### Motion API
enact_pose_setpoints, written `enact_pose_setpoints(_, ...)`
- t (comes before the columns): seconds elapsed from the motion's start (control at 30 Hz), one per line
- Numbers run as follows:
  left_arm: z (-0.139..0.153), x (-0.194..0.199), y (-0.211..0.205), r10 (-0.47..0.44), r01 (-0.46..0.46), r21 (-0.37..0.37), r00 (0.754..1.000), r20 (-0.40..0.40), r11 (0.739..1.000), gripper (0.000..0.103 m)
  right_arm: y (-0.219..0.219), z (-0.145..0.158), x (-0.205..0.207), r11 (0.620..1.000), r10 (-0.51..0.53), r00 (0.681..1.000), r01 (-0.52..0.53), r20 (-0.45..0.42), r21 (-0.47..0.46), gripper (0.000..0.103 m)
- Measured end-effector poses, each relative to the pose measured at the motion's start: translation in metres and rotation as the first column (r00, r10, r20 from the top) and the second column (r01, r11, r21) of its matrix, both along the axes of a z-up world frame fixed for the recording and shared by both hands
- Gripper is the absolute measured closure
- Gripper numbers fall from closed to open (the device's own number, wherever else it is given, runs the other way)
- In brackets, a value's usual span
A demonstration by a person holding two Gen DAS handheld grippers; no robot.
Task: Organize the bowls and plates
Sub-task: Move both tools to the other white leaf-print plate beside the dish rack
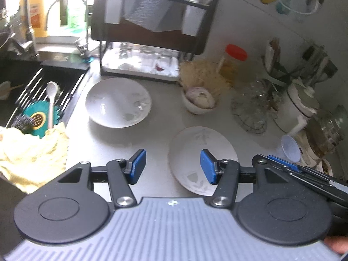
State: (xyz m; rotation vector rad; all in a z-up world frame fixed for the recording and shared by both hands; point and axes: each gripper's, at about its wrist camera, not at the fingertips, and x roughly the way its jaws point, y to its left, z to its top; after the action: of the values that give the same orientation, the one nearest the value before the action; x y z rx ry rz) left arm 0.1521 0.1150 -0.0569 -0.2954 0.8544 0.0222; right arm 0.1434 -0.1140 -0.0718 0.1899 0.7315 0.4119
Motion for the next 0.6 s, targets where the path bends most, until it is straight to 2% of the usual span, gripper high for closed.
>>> enact_pose_setpoints(0.33, -0.001, -0.018, 0.034, 0.115, -0.115, 0.011, 0.993, -0.025, 0.993, 0.042, 0.033, -0.002, 0.003, 0.992, 0.124, 0.992, -0.124, -0.006, -0.02, 0.066)
enact_pose_setpoints(0.6, -0.004, -0.019, 0.055, 0.165, -0.165, 0.0, 0.986, -0.038, 0.986, 0.042, 0.047, -0.005, 0.015, 0.987, 0.16, 0.987, -0.16, -0.023, -0.026, 0.066)
